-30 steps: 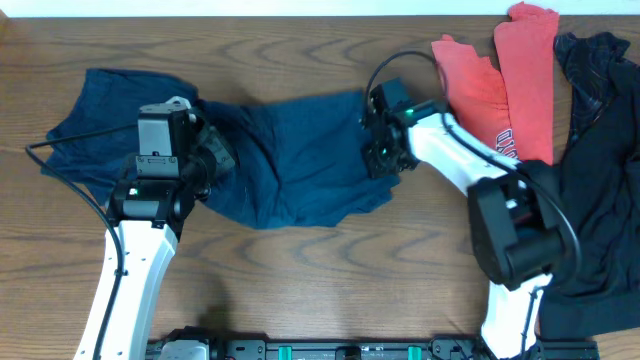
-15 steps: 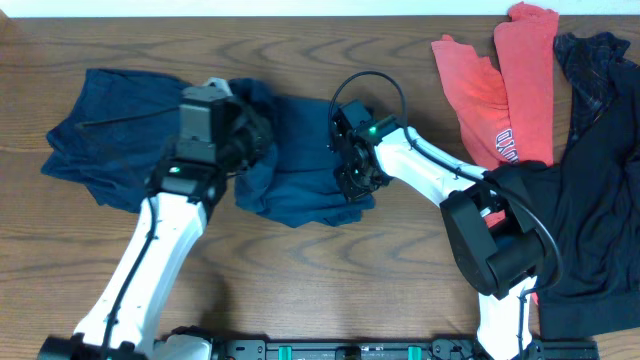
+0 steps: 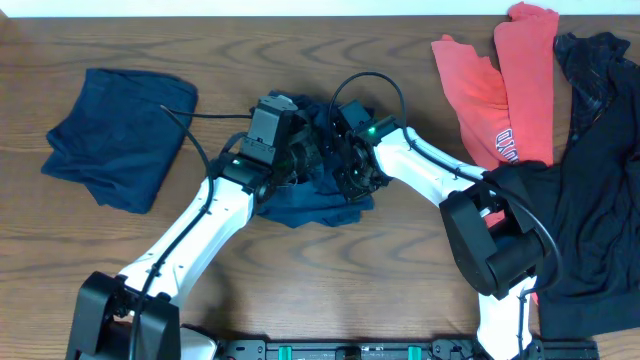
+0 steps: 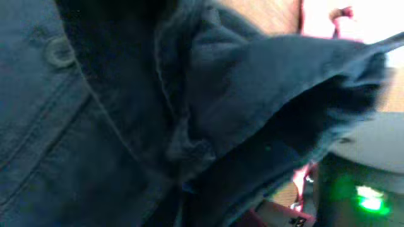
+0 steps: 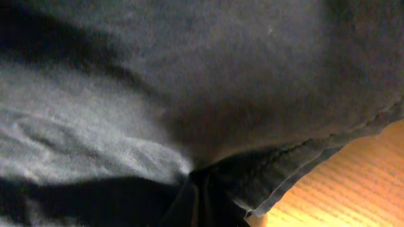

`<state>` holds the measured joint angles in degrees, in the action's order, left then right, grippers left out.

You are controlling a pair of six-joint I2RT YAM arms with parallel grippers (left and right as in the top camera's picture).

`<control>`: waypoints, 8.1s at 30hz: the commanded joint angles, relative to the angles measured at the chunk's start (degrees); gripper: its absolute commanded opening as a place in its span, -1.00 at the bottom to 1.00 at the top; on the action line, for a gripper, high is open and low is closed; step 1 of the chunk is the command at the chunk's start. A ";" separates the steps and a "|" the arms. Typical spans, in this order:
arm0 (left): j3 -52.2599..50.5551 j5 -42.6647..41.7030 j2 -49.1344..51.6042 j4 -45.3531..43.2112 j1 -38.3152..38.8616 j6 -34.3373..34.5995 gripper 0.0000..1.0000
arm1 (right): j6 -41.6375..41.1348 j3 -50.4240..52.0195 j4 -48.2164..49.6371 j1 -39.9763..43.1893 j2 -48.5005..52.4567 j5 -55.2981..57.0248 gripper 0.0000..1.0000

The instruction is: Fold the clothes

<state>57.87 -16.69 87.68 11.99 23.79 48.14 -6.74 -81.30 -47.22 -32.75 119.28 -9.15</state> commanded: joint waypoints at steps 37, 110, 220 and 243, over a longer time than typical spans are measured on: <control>1.66 7.26 15.56 21.38 -11.52 -13.77 -0.03 | 12.33 -5.92 -1.22 3.87 1.18 -14.60 -0.34; 2.43 2.82 -0.59 22.08 -14.75 -29.62 0.96 | -1.75 7.78 20.76 12.70 -22.86 19.19 0.48; 9.40 14.86 6.51 -4.37 -67.54 -30.01 0.39 | -1.81 7.85 7.04 12.55 -25.20 17.70 0.60; 9.40 11.78 14.05 -8.02 -62.82 -30.86 -0.32 | -1.79 7.85 5.75 12.46 -25.20 17.07 0.60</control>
<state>67.02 -4.86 96.73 3.70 -39.07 17.98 -8.56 -73.08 -41.15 -20.21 94.02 8.40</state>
